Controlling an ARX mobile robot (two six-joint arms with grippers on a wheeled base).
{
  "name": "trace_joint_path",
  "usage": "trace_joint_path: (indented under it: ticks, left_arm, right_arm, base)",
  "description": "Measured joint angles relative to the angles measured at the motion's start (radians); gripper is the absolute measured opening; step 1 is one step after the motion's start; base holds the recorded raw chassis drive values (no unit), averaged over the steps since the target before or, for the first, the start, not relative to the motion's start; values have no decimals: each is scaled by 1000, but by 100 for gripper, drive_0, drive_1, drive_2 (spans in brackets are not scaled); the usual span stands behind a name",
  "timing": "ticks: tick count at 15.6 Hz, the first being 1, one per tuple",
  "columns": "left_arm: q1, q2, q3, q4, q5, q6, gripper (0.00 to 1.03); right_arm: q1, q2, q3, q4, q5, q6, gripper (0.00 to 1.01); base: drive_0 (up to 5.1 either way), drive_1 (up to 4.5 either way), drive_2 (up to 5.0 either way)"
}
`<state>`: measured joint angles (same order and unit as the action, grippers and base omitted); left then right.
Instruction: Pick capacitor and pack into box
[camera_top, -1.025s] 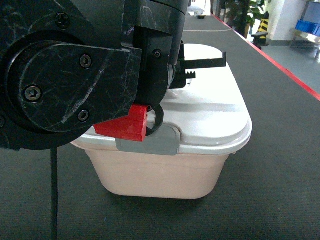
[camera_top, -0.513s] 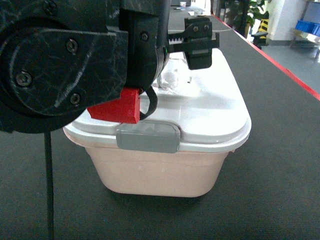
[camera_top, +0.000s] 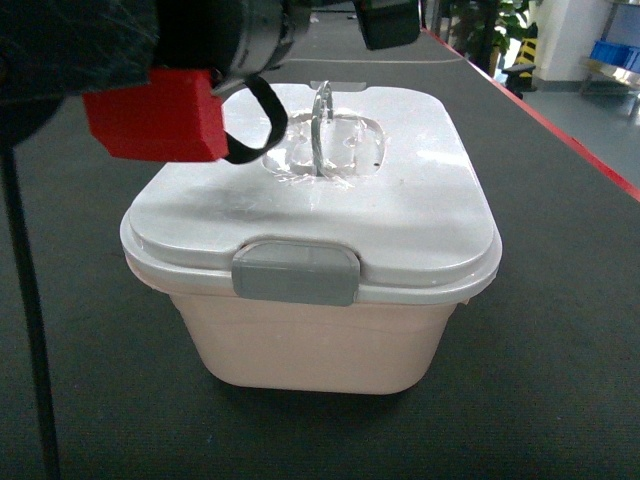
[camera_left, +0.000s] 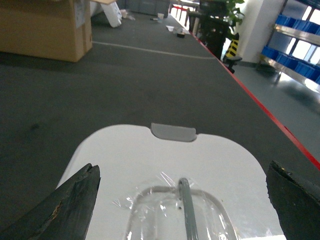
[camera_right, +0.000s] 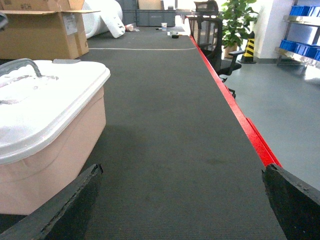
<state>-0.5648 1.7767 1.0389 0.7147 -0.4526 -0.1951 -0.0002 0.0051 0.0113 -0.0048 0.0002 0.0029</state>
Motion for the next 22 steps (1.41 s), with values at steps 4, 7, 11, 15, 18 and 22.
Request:
trace_joint_path:
  ticks: [4, 7, 11, 15, 18, 22]
  left_arm:
    - [128, -155, -101, 62, 51, 83, 98]
    - [198, -241, -153, 91, 56, 118, 98]
    - [172, -227, -153, 79, 76, 135, 98]
    - [304, -468, -453, 29, 172, 177, 51]
    - [364, -595, -653, 70, 256, 178, 15]
    - [439, -764, -818, 70, 323, 179, 2]
  right_arm:
    - [0, 0, 0, 0, 0, 0, 98]
    - [0, 0, 0, 0, 0, 0, 98]
    - [0, 0, 0, 0, 0, 0, 98]
    - [0, 0, 0, 0, 0, 0, 98]
    - [0, 0, 0, 0, 0, 0, 98]
    - [0, 0, 0, 0, 0, 0, 98]
  base:
    - [0, 0, 0]
    - [0, 0, 0]
    - [0, 0, 0]
    - [0, 0, 0]
    - [0, 0, 0]
    - [0, 0, 0]
